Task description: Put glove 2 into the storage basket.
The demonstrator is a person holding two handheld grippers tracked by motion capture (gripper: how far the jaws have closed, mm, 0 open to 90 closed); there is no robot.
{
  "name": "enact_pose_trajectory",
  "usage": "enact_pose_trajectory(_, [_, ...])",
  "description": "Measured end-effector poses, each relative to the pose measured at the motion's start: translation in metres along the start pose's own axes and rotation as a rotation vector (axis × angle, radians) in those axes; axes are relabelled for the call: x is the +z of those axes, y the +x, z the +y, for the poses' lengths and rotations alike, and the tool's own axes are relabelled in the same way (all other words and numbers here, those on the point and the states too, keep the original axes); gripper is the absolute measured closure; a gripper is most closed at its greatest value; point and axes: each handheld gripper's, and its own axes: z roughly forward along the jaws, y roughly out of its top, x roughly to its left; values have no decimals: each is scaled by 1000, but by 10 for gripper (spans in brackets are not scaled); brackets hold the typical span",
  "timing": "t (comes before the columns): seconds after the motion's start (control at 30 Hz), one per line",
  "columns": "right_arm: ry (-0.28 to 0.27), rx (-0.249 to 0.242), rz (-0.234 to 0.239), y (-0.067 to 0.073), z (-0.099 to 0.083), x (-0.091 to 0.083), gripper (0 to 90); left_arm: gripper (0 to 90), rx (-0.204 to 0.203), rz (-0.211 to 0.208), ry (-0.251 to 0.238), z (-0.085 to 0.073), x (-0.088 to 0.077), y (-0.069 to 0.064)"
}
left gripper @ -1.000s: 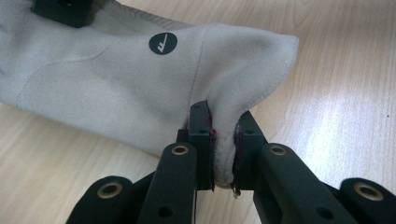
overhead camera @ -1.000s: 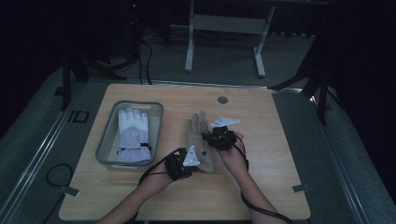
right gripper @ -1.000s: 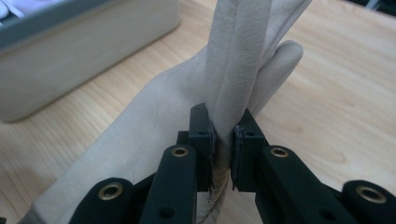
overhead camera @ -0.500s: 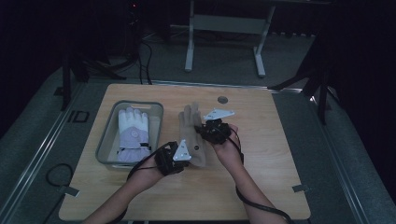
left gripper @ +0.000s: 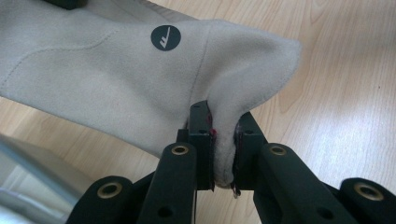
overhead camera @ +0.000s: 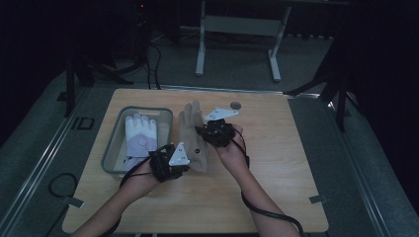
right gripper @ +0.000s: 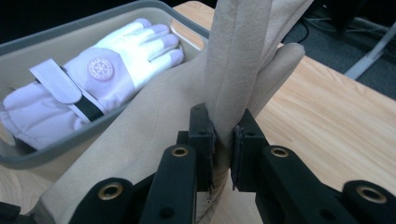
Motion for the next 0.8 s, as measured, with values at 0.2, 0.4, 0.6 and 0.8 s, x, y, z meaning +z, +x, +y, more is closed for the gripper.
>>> enact_pose_trajectory(0.2, [-10,-26,0,10,14,5,810,819,9,28,17,-4,-12,5])
enact_pose_trajectory(0.4, [-20,-43,12,21,29,13,810,819,5,38,29,-10,-24,12])
enact_pose_trajectory(0.6, [-23,-48,27,31,41,25,810,819,3,51,53,-17,-37,20])
enact_pose_trajectory(0.8, [-30,-63,44,43,51,37,809,819,-19,72,57,-30,-48,24])
